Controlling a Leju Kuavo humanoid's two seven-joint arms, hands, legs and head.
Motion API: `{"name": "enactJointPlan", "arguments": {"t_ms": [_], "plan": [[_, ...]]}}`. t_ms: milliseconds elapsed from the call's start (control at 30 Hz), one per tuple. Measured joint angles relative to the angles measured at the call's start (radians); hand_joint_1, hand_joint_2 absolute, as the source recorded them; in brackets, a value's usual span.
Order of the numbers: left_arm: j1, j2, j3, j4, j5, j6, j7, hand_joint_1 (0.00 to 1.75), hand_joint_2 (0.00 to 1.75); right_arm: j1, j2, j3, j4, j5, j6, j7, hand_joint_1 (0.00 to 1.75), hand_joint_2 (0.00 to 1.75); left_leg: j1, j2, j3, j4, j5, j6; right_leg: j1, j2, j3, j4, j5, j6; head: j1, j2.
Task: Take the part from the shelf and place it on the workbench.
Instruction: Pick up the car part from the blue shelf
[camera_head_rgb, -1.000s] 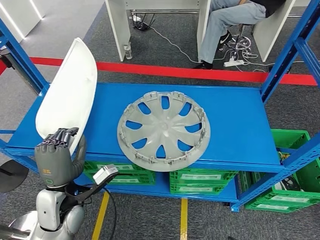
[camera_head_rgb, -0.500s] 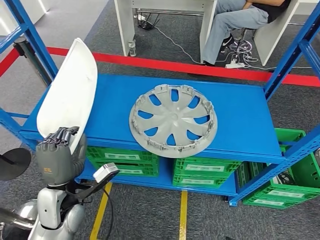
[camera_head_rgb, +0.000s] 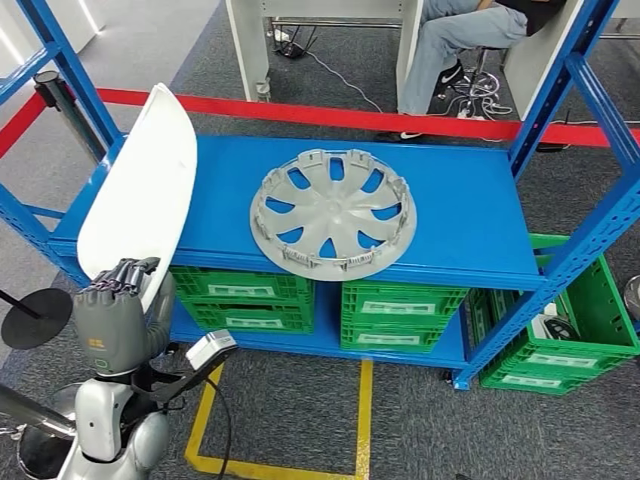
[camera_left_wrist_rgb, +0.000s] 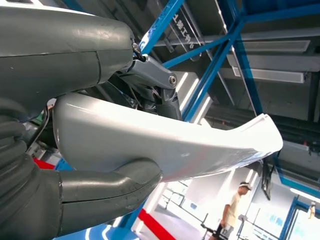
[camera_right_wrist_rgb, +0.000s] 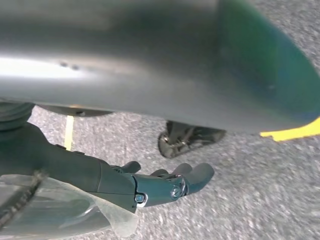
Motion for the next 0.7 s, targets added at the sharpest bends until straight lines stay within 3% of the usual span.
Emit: {"name": "enactJointPlan", "arguments": {"t_ms": [33, 67, 100, 133, 200, 267, 333, 400, 433, 500, 567, 667, 700], "plan": [[0.001, 0.001, 0.000, 0.000, 0.002, 0.000, -0.002, 1.75, 1.75, 0.000, 0.001, 0.000, 0.000, 0.000, 0.000, 0.000, 0.00, 0.00, 0.003, 0.000, -0.014, 0.066, -0.047, -0.005, 0.000, -0.001, -0.011, 0.001, 0.011, -0.002, -0.001, 0.000], [0.002, 0.002, 0.000, 0.000, 0.005, 0.000, -0.004, 1.75, 1.75, 0.000, 0.002, 0.001, 0.000, 0.001, 0.000, 0.000, 0.00, 0.00, 0.005, 0.000, -0.023, 0.126, -0.076, -0.009, 0.000, -0.002, -0.023, 0.003, 0.022, -0.002, -0.001, 0.000], [0.004, 0.003, 0.000, 0.000, 0.007, 0.000, -0.007, 1.75, 1.75, 0.001, 0.002, 0.002, 0.000, 0.001, 0.000, 0.000, 0.00, 0.00, 0.007, 0.000, -0.020, 0.163, -0.082, -0.012, 0.000, -0.002, -0.038, 0.005, 0.032, -0.001, -0.001, 0.000], [0.005, 0.004, 0.000, 0.000, 0.009, 0.000, -0.010, 1.75, 1.75, 0.001, 0.003, 0.002, 0.000, 0.001, -0.001, 0.001, 0.00, 0.00, 0.009, 0.000, -0.001, 0.164, -0.066, -0.013, 0.000, -0.003, -0.054, 0.008, 0.042, 0.001, -0.001, 0.000], [0.009, 0.006, 0.003, -0.002, 0.015, 0.000, -0.014, 1.75, 1.75, 0.001, 0.005, 0.003, 0.000, 0.002, -0.004, 0.001, 0.00, 0.00, 0.011, 0.000, 0.083, 0.063, -0.013, -0.010, 0.000, -0.003, -0.078, 0.016, 0.056, 0.007, -0.001, 0.000], [0.015, 0.009, 0.011, -0.009, 0.028, 0.000, -0.025, 1.75, 1.75, 0.001, 0.012, 0.005, 0.000, 0.003, -0.011, 0.002, 0.00, 0.00, 0.009, -0.001, 0.175, -0.077, -0.005, -0.001, 0.002, -0.001, -0.093, 0.021, 0.070, 0.017, 0.000, 0.000], [0.024, 0.015, 0.025, -0.020, 0.046, 0.000, -0.043, 1.75, 1.75, 0.000, 0.022, 0.006, 0.000, 0.001, -0.021, 0.002, 0.00, 0.00, 0.003, -0.001, 0.205, -0.138, -0.017, 0.011, 0.002, -0.001, -0.099, 0.019, 0.087, 0.031, 0.002, 0.000], [0.034, 0.019, 0.043, -0.027, 0.059, 0.000, -0.061, 1.75, 1.75, 0.000, 0.032, 0.008, 0.001, -0.003, -0.032, 0.002, 0.00, 0.00, 0.001, 0.002, 0.193, -0.146, 0.000, 0.027, -0.001, -0.001, -0.105, 0.014, 0.097, 0.045, 0.002, 0.000], [0.038, 0.021, 0.050, -0.029, 0.063, 0.000, -0.068, 1.75, 1.75, 0.000, 0.035, 0.008, 0.001, -0.005, -0.036, 0.002, 0.00, 0.00, 0.002, 0.003, 0.183, -0.149, 0.013, 0.036, -0.002, 0.000, -0.115, 0.024, 0.082, 0.049, 0.003, 0.000], [0.044, 0.022, 0.059, -0.034, 0.064, 0.000, -0.079, 1.75, 1.75, -0.001, 0.040, 0.010, 0.002, -0.005, -0.043, -0.002, 0.00, 0.00, 0.004, 0.006, 0.157, -0.153, 0.037, 0.050, -0.003, 0.004, -0.145, 0.096, -0.002, 0.053, 0.007, 0.000], [0.049, 0.022, 0.062, -0.037, 0.061, 0.000, -0.085, 1.75, 1.75, -0.001, 0.042, 0.011, 0.003, -0.004, -0.046, -0.005, 0.00, 0.00, 0.002, 0.005, 0.139, -0.153, 0.051, 0.055, -0.003, 0.005, -0.168, 0.171, -0.070, 0.054, 0.012, 0.000], [0.051, 0.022, 0.063, -0.037, 0.060, 0.000, -0.087, 1.75, 1.75, -0.002, 0.042, 0.012, 0.003, -0.003, -0.047, -0.007, 0.00, 0.00, 0.001, 0.005, 0.134, -0.153, 0.055, 0.055, -0.003, 0.005, -0.174, 0.195, -0.085, 0.054, 0.014, 0.000], [0.056, 0.021, 0.068, -0.038, 0.058, 0.000, -0.091, 1.75, 1.75, -0.002, 0.042, 0.016, 0.003, -0.003, -0.048, -0.011, 0.00, 0.00, -0.002, 0.006, 0.118, -0.151, 0.066, 0.055, -0.002, 0.005, -0.163, 0.219, -0.076, 0.053, 0.016, 0.000]]}}
